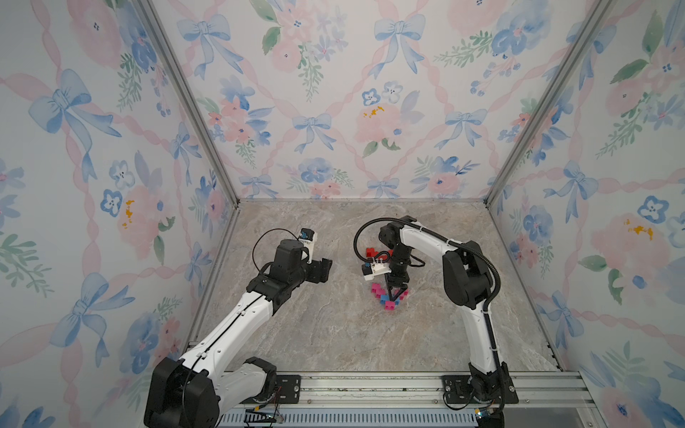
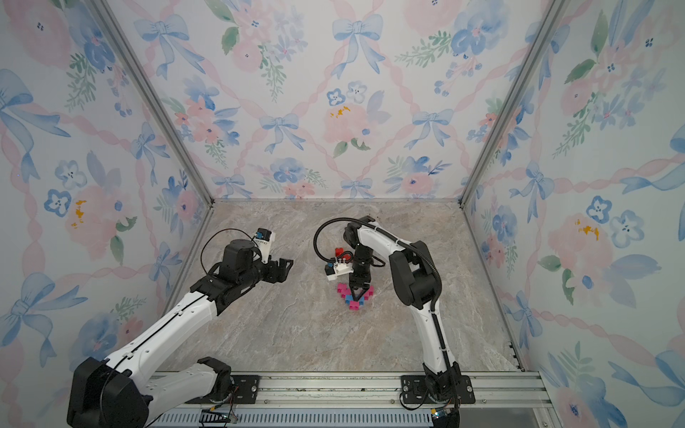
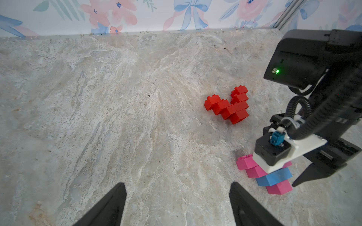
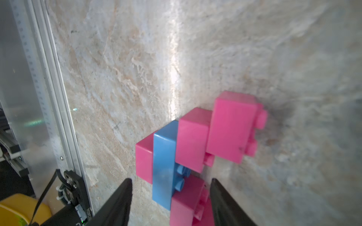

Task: Assemble the letter v with lego
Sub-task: Place the lego brick at the center of the board.

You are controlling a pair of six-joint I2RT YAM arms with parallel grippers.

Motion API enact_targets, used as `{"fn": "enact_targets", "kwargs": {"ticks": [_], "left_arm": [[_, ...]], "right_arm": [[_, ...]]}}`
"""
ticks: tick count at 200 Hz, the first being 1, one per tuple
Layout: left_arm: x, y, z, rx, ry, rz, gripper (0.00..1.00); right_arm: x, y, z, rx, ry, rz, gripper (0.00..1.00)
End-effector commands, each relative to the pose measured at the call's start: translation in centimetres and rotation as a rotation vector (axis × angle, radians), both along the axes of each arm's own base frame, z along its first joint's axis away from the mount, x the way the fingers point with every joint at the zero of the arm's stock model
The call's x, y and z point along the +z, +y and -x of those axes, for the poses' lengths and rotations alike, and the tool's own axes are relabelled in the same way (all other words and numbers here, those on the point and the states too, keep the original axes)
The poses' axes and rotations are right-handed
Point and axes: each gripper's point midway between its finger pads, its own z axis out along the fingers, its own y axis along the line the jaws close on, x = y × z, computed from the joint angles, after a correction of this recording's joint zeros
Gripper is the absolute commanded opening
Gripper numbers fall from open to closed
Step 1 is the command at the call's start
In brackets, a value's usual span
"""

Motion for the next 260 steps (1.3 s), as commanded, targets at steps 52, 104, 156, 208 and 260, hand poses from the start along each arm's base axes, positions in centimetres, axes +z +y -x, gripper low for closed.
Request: {"fn": "enact_targets", "kwargs": {"ticks": [52,104,156,208,260], "left_arm": [[1.0,2.1,-0.8,0.143,-0.035,0.013,0.86],[-1.1,4.8,-1.2,0.298,-0.030,-0.027,0.86],[-0.6,4.1,-0.7,0.265,-0.066,0.037,0.85],[-0.6,4.3,-0.2,0.266,-0.079,0.050,0.84],[-0.2,4.3,-0.2,0.267,-0.093,0.048,0.84]], "right_arm": [[8.2,-3.1,-7.7,-0.896,-0.543,0.144,0.86],[7.1,-3.7,2.3,-1.492,-0.443,0.324,0.82],[2.1,-1.0,4.5,-1.581,-0.323,0.352,0.97],[-1.3,1.0,3.3,-1.517,-0.307,0.385,0.97],[-3.3,1.3,2.8,-1.449,-0.325,0.426,0.98]]}}
